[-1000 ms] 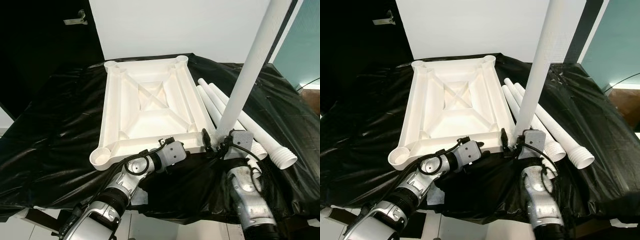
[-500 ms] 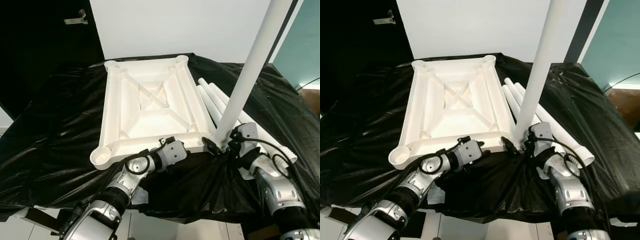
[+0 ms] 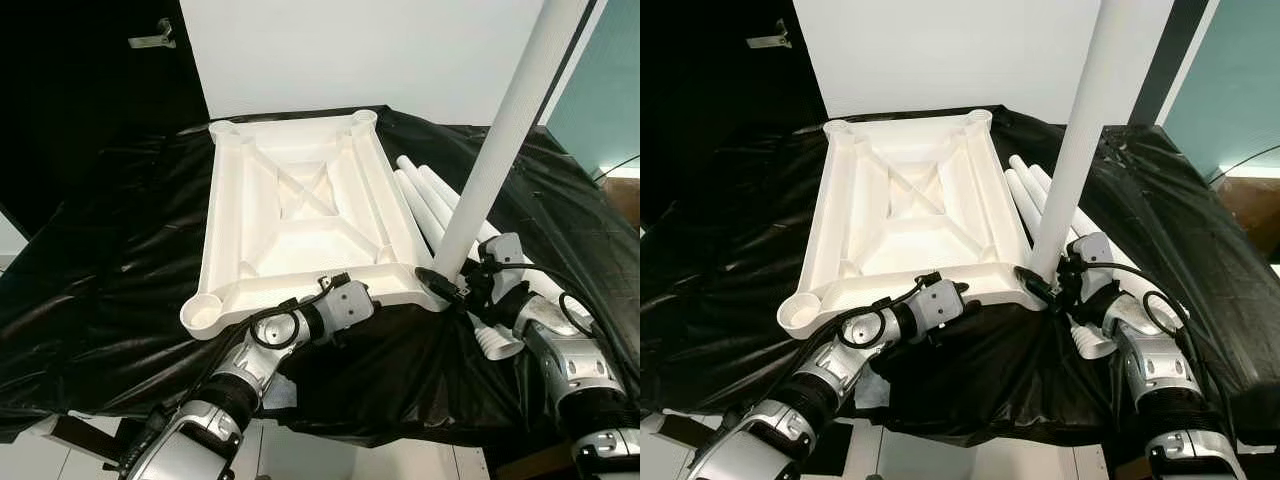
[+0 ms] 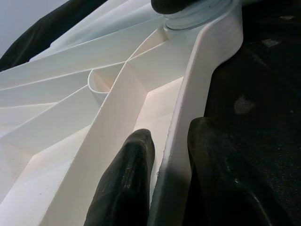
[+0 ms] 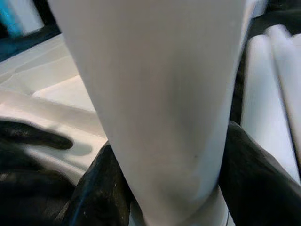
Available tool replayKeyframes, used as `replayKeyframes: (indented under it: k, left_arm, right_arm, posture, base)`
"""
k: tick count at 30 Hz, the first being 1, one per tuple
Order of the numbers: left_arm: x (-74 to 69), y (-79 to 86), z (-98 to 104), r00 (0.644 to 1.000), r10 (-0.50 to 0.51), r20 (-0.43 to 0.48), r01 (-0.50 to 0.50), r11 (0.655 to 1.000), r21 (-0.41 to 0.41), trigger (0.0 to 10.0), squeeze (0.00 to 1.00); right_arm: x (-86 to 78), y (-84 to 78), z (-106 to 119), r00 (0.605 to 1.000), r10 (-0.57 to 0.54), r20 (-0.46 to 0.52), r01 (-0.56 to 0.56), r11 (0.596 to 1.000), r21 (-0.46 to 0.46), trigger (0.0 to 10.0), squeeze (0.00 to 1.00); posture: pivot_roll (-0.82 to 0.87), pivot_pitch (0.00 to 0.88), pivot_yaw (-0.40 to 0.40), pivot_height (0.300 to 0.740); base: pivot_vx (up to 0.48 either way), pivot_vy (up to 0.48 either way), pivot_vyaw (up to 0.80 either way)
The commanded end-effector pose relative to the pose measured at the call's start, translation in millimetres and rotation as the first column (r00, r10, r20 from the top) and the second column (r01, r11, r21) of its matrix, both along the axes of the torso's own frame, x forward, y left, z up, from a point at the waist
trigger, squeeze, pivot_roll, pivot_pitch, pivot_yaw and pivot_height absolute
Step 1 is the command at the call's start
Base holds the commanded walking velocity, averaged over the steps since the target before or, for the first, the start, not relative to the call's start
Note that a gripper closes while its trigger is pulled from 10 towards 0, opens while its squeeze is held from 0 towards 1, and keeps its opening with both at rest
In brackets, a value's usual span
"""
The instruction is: Building children table
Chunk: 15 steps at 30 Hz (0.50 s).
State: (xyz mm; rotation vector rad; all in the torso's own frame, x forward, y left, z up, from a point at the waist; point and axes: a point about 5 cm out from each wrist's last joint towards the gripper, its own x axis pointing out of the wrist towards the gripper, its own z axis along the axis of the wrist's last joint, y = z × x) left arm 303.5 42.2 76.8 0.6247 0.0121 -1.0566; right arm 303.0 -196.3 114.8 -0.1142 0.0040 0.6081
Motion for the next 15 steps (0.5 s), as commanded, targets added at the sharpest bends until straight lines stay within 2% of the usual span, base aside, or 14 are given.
replayKeyframes:
  k: [1, 2, 3, 5, 9, 10, 11, 13, 15]
  left_arm:
    - [-17.4, 12.2, -38.6, 0.988, 0.032, -0.153, -0.016, 0.995, 0.102, 10.0, 0.00]
    - [-17.5, 12.3, -38.7, 0.988, 0.032, -0.153, -0.017, 0.995, 0.102, 10.0, 0.00]
    - [-17.5, 12.3, -38.7, 0.988, 0.032, -0.153, -0.017, 0.995, 0.102, 10.0, 0.00]
    - [-17.8, 12.4, -38.6, 0.988, 0.030, -0.153, -0.014, 0.995, 0.102, 10.0, 0.00]
    - [-17.9, 12.5, -38.6, 0.988, 0.026, -0.153, -0.010, 0.995, 0.104, 10.0, 0.00]
    - [-17.5, 13.0, -38.3, 0.988, 0.018, -0.152, -0.001, 0.994, 0.111, 10.0, 0.00]
    - [-17.5, 13.0, -38.3, 0.988, 0.018, -0.152, -0.001, 0.994, 0.111, 10.0, 0.00]
    - [-16.8, 13.9, -37.7, 0.988, 0.016, -0.151, 0.001, 0.993, 0.114, 10.0, 0.00]
    - [-16.1, 14.1, -37.0, 0.989, 0.013, -0.148, 0.004, 0.993, 0.117, 10.0, 0.00]
  right_arm:
    - [-9.8, 14.2, -14.8, 0.988, -0.157, 0.015, 0.156, 0.986, 0.053, 0.0, 0.00]
    - [-13.5, 16.0, -18.6, 0.965, -0.260, 0.027, 0.258, 0.963, 0.081, 0.0, 0.00]
    - [-13.5, 16.0, -18.6, 0.965, -0.260, 0.027, 0.258, 0.963, 0.081, 0.0, 0.00]
    - [-32.3, 30.0, -32.5, 0.879, -0.477, 0.026, 0.470, 0.873, 0.128, 0.0, 0.00]
    - [-37.7, 36.2, -35.6, 0.856, -0.517, 0.024, 0.511, 0.851, 0.124, 0.0, 0.00]
    - [-37.8, 37.6, -35.7, 0.828, -0.561, 0.019, 0.554, 0.823, 0.126, 0.0, 0.00]
    - [-37.8, 37.6, -35.7, 0.828, -0.561, 0.019, 0.554, 0.823, 0.126, 0.0, 0.00]
    - [-35.7, 36.7, -33.6, 0.806, -0.592, 0.022, 0.585, 0.801, 0.129, 0.0, 0.00]
    - [-30.0, 38.9, -34.2, 0.808, -0.589, -0.006, 0.584, 0.800, 0.133, 0.0, 0.00]
  posture:
    - [-0.04, 0.015, -0.027, 0.740]
    - [-0.04, 0.015, -0.027, 0.740]
    - [-0.04, 0.015, -0.027, 0.740]
    - [-0.03, 0.015, -0.015, 0.740]
    - [-0.03, 0.013, -0.010, 0.740]
    - [-0.04, 0.013, -0.003, 0.740]
    - [-0.04, 0.013, -0.003, 0.740]
    - [-0.04, 0.012, -0.002, 0.740]
    - [-0.04, 0.015, 0.004, 0.740]
  base:
    - [0.000, 0.000, 0.00]
    - [0.000, 0.000, 0.00]
    - [0.000, 0.000, 0.00]
    - [0.000, 0.000, 0.00]
    - [0.000, 0.000, 0.00]
    - [0.000, 0.000, 0.00]
    - [0.000, 0.000, 0.00]
    - [0.000, 0.000, 0.00]
    - [0.000, 0.000, 0.00]
